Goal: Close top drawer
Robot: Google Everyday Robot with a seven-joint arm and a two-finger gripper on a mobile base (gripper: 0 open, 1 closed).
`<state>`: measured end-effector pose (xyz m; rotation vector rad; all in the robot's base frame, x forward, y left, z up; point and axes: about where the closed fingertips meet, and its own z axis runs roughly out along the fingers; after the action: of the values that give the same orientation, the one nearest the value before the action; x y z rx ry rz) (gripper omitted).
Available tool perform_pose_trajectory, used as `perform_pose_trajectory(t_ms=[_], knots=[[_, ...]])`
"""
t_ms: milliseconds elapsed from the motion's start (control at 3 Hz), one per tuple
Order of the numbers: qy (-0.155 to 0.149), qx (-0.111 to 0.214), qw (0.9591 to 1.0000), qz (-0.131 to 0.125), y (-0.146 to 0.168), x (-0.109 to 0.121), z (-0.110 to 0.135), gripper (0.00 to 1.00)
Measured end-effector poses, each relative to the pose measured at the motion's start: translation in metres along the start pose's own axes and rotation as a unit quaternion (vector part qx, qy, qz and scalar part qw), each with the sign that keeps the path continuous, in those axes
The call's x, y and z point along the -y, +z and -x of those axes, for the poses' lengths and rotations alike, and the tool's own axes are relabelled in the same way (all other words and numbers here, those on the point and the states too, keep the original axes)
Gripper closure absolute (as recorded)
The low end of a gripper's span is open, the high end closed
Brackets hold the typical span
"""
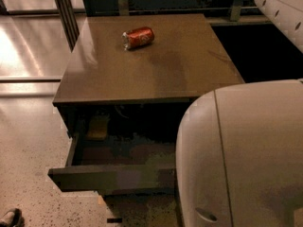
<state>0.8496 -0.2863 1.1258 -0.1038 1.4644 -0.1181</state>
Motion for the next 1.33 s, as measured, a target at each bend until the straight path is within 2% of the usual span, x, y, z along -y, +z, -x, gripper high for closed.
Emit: perform_pose_trajectory(t_ms=[667, 1000, 1333], knots=[[0.049, -0.003, 0.9984, 0.029, -0.010, 0.000, -0.011, 0.00], [0.070, -0.009, 0.9970, 0.032, -0.011, 0.001, -0.014, 0.00], [0.078, -0.023, 0.9964, 0.023, -0.011, 0.004, -0.021, 0.00]])
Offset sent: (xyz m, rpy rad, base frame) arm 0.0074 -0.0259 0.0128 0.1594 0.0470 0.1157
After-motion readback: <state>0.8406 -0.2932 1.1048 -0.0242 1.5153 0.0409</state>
